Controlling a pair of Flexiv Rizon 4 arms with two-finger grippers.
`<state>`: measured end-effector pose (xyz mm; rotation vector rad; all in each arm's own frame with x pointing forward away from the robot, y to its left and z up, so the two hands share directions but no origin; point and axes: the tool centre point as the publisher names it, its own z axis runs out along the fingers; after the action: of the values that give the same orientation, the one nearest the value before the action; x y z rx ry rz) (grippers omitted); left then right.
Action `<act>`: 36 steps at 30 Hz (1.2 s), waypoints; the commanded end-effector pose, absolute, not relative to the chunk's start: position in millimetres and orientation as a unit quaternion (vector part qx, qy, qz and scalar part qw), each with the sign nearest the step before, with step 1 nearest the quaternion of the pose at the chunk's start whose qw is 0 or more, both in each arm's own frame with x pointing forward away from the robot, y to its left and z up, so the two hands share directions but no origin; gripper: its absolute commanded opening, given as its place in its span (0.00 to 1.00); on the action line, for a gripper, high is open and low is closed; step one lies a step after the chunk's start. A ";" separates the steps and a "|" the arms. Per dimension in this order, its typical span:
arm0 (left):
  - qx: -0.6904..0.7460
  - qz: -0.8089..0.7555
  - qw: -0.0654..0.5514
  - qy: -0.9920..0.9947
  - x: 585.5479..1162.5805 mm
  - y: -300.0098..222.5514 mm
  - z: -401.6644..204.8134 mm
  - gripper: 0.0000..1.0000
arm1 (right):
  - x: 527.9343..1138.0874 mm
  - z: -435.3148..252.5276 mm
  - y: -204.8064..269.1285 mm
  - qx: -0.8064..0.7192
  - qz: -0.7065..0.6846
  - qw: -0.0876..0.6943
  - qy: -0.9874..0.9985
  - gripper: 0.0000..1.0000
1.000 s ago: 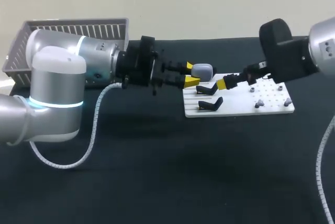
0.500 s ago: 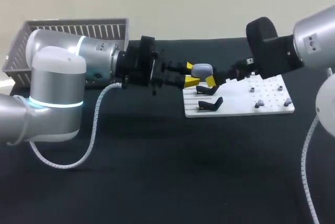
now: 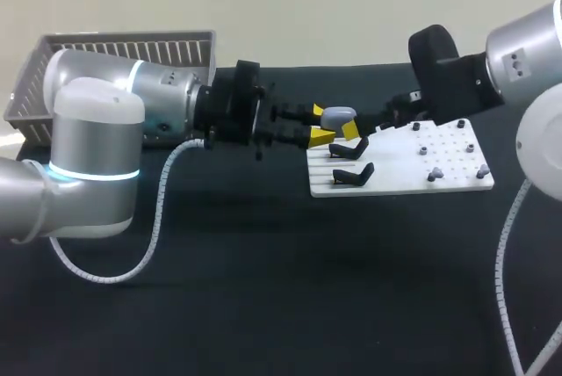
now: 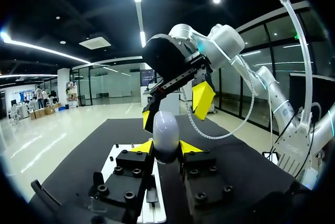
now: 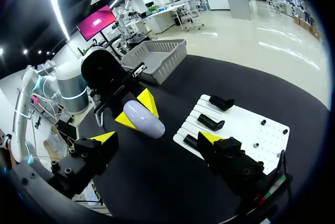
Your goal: Pick up each earbud case from the left stands, insert the matching earbuds, close the lid, and place the case in the box.
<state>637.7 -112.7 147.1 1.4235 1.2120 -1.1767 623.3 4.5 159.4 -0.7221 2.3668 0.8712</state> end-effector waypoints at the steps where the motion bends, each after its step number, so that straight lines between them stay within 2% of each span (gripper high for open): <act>1: 0.575 -0.476 0.451 0.489 637.6 -112.4 146.2 0.00 | 628.6 156.9 6.0 -0.268 0.327 0.252 0.871 1.00; 36: 0.575 -0.476 0.451 0.489 637.6 -112.4 146.2 0.00 | 639.8 152.5 1.6 -0.242 0.317 0.264 0.878 1.00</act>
<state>638.1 -112.5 147.2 1.4230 1.2124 -1.1763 640.5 1.9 153.3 -0.6617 2.3784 0.8626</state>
